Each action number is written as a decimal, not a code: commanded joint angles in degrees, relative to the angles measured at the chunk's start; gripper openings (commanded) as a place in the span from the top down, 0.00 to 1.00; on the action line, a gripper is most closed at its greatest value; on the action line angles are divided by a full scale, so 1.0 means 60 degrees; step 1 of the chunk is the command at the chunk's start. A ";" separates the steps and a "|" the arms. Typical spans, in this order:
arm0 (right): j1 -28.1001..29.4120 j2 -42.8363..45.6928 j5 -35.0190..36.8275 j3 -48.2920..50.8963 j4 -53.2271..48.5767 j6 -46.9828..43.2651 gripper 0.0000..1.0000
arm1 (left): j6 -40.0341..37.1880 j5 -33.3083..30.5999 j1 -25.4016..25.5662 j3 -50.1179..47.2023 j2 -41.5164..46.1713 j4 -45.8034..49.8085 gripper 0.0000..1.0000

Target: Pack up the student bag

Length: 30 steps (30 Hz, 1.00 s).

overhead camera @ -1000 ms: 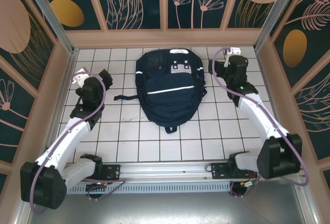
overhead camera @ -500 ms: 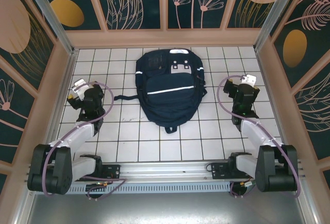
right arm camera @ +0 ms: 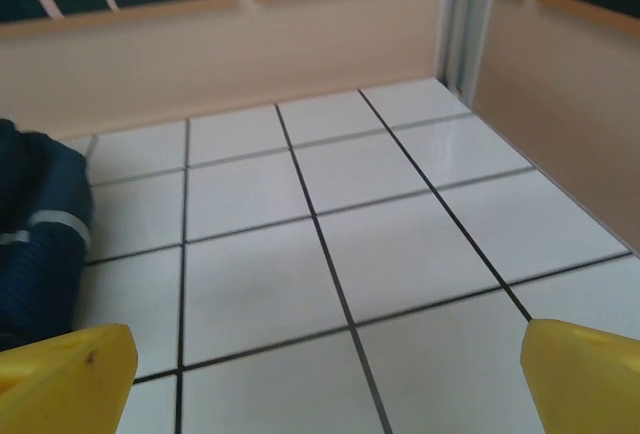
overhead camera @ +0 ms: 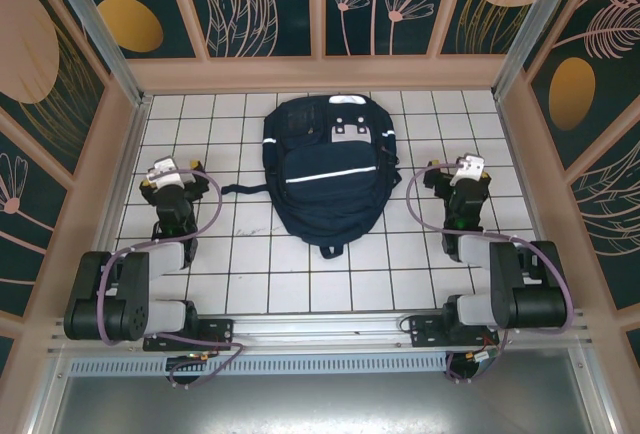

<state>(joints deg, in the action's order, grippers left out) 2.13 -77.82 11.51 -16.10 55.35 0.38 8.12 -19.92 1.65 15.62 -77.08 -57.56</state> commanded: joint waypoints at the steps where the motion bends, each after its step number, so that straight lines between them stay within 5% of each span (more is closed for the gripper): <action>1: -0.0045 -0.0395 -0.0801 0.0626 0.2025 -0.0223 0.01 | -0.0401 0.1052 -0.0060 -0.0493 -0.0381 -0.1776 0.02; 7: -0.0091 -0.1433 -0.0962 0.1142 0.3813 -0.0258 0.01 | -0.0416 0.1062 -0.0055 -0.1131 -0.1190 -0.3661 0.01; 30: -0.0443 -0.1734 -0.0839 0.0600 0.2964 0.0273 0.01 | -0.0501 0.1310 -0.0055 -0.0397 -0.1708 -0.2698 0.01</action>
<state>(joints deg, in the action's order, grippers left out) -0.30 -87.83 7.40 -11.64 72.14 0.80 5.98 -13.41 1.61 12.14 -86.80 -73.25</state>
